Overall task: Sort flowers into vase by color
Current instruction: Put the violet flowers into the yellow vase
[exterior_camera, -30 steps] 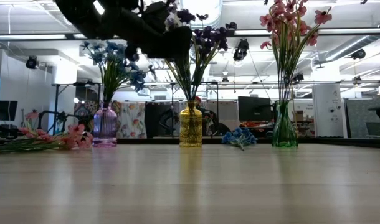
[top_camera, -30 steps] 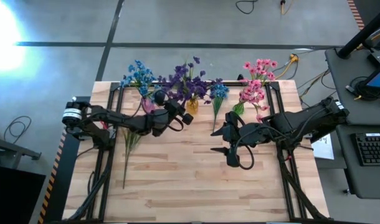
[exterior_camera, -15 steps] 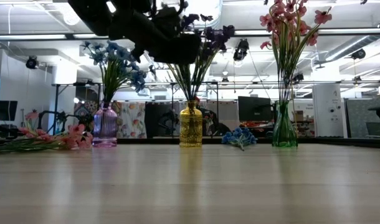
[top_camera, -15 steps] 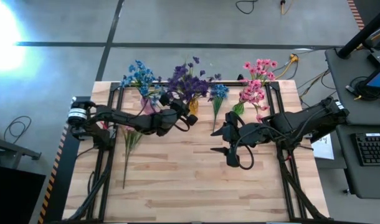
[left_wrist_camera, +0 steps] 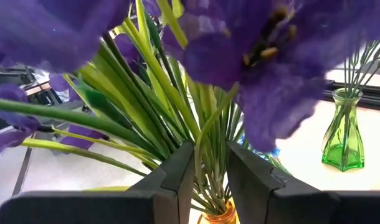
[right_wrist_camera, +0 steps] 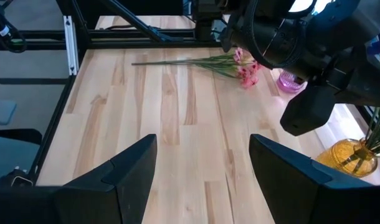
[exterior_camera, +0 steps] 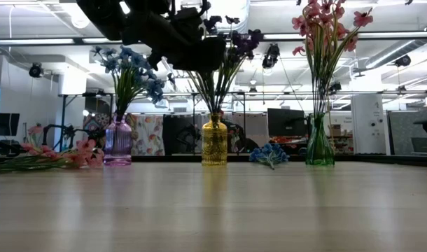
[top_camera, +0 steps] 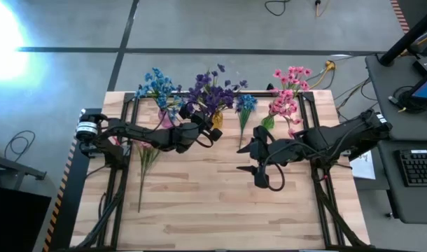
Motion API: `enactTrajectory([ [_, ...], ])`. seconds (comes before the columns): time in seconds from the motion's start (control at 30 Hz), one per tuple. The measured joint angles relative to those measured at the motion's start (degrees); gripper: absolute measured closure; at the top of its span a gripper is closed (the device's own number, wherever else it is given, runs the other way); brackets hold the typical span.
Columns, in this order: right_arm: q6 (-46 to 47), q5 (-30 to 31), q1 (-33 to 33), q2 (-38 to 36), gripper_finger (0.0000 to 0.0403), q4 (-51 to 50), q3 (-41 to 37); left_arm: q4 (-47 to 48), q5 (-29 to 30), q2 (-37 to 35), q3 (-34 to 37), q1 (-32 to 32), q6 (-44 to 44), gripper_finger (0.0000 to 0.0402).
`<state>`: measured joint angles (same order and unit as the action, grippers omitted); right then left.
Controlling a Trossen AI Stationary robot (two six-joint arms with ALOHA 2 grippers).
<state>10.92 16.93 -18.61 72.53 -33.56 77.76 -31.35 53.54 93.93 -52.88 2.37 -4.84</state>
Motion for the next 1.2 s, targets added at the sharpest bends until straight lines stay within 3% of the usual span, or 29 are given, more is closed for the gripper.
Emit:
enactTrajectory([
  [0.53, 0.6, 0.1, 0.0, 0.0, 0.0156, 0.0, -1.0, 0.1, 0.1, -0.2, 0.0, -0.1, -0.2, 0.0321],
  [0.93, 0.5, 0.2, 0.0, 0.0, 0.0156, 0.0, -1.1, 2.5, 0.5, -0.3, -0.5, -0.9, -0.8, 0.023],
  [1.2, 0.6, 0.2, 0.0, 0.0, 0.0156, 0.0, -1.1, 8.1, 2.9, -0.7, -3.4, -2.2, -0.4, 0.0202],
])
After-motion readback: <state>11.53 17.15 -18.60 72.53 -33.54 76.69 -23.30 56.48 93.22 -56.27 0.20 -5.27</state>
